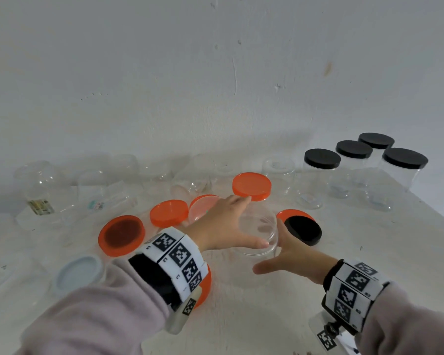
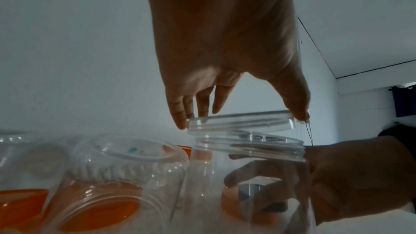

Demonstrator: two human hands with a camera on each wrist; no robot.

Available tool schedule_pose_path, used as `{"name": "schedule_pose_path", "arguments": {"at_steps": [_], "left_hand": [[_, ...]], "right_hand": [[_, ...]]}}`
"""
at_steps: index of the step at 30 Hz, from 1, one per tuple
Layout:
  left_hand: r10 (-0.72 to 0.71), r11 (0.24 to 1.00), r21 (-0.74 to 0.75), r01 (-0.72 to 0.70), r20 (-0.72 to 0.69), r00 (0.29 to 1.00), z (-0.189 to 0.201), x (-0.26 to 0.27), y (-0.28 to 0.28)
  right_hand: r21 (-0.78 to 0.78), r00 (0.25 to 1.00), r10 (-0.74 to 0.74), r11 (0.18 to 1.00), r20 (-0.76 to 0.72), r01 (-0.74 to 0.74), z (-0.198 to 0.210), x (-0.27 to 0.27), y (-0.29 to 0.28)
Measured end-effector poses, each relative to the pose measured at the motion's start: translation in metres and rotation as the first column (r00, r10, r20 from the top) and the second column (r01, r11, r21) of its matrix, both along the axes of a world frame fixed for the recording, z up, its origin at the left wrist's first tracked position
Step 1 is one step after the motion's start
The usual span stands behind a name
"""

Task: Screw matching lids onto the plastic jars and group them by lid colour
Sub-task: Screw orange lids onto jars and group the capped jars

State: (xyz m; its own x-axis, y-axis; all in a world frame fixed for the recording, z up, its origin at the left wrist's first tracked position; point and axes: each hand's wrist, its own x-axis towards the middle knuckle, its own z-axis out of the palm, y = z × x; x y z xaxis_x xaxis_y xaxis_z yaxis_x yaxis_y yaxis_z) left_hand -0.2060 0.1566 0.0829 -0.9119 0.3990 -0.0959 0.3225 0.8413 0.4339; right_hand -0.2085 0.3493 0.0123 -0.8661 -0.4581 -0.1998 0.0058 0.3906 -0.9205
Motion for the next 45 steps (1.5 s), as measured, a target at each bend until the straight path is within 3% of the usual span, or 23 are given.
{"name": "schedule_pose_path", "arguments": {"at_steps": [8, 14, 18, 21, 24, 28, 34, 38, 41, 45], "left_hand": [[-0.066, 0.997, -0.042, 0.066, 0.005, 0.998, -0.012, 0.005, 0.008], [0.019, 0.982, 0.185, -0.035, 0.085, 0.996, -0.026, 0.013, -0.002], [0.064, 0.923, 0.365, -0.123, 0.17, 0.983, -0.037, 0.017, -0.015], [0.06, 0.867, 0.469, -0.169, 0.238, 0.969, -0.045, 0.023, -0.017], [0.039, 0.846, 0.508, -0.161, 0.242, 0.97, -0.052, 0.024, -0.013], [-0.012, 0.822, 0.56, -0.106, 0.203, 0.979, -0.062, 0.023, -0.008], [-0.03, 0.753, 0.646, -0.122, 0.219, 0.975, -0.074, 0.018, -0.006], [-0.018, 0.753, 0.644, -0.136, 0.226, 0.974, -0.077, 0.016, -0.007], [0.02, 0.765, 0.621, -0.172, 0.243, 0.97, -0.079, 0.016, -0.007], [0.036, 0.78, 0.591, -0.207, 0.287, 0.957, -0.079, 0.016, -0.008]], "right_hand": [[0.022, 1.0, 0.005, 1.0, -0.003, -0.005, -0.001, 0.001, 0.005], [0.089, 0.999, 0.045, 0.995, 0.021, -0.046, 0.014, 0.0, 0.011], [0.2, 0.992, 0.126, 0.973, -0.03, -0.117, 0.046, -0.006, 0.014], [0.389, 0.961, 0.267, 0.894, -0.072, -0.22, 0.065, -0.01, 0.004], [0.63, 0.898, 0.424, 0.732, -0.123, -0.259, 0.074, -0.014, -0.01], [0.742, 0.867, 0.482, 0.625, -0.123, -0.243, 0.083, -0.015, -0.023], [0.781, 0.843, 0.533, 0.553, -0.066, -0.289, 0.091, -0.017, -0.026], [0.779, 0.834, 0.549, 0.546, -0.053, -0.31, 0.093, -0.02, -0.028], [0.8, 0.864, 0.496, 0.552, -0.088, -0.236, 0.091, -0.018, -0.031], [0.858, 0.894, 0.427, 0.501, -0.135, -0.111, 0.086, -0.012, -0.037]]}}
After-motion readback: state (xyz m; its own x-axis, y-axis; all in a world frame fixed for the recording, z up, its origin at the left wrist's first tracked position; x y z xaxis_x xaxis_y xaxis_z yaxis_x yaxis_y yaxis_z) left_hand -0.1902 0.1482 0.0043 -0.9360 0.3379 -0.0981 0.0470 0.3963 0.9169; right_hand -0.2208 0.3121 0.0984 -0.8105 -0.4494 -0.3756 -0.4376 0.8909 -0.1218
